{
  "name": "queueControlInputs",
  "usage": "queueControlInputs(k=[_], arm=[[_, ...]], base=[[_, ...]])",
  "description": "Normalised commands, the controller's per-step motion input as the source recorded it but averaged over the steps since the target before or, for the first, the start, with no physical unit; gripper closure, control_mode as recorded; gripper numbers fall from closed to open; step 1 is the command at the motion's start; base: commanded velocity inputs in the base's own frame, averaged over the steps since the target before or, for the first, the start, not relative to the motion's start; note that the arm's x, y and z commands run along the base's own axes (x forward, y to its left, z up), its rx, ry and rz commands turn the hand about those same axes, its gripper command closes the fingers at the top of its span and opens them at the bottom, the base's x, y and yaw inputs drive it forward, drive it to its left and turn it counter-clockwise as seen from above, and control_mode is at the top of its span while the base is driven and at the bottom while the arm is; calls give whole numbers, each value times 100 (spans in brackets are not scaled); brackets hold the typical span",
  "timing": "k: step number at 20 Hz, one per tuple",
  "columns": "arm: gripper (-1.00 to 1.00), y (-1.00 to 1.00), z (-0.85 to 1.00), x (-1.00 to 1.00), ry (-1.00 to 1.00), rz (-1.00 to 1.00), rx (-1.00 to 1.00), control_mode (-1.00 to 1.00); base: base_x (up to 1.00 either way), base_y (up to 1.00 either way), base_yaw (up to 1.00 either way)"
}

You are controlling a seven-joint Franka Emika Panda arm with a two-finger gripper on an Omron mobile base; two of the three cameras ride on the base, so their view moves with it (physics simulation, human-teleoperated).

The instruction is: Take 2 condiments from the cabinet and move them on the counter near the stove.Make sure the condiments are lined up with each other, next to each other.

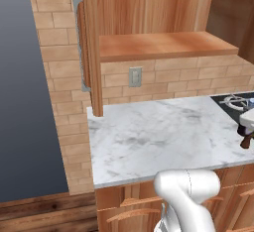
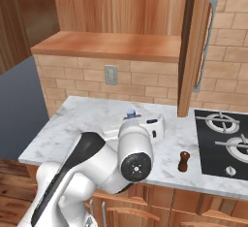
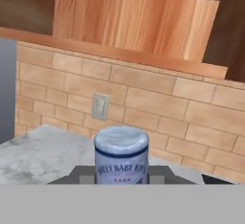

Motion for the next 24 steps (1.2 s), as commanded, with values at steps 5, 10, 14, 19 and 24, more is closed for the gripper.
queueControlInputs(k=[5,10,14,19,24], arm=[[100,-29,-29,0,-1,0,7,-100],[100,-36,-27,0,0,0,3,-100],[100,-25,-26,0,0,0,0,-100],[100,-28,-16,0,0,0,0,-100],[100,-23,-10,0,0,0,0,-100]], base=[[0,0,0],[0,0,0],[0,0,0],[0,0,0],[0,0,0]])
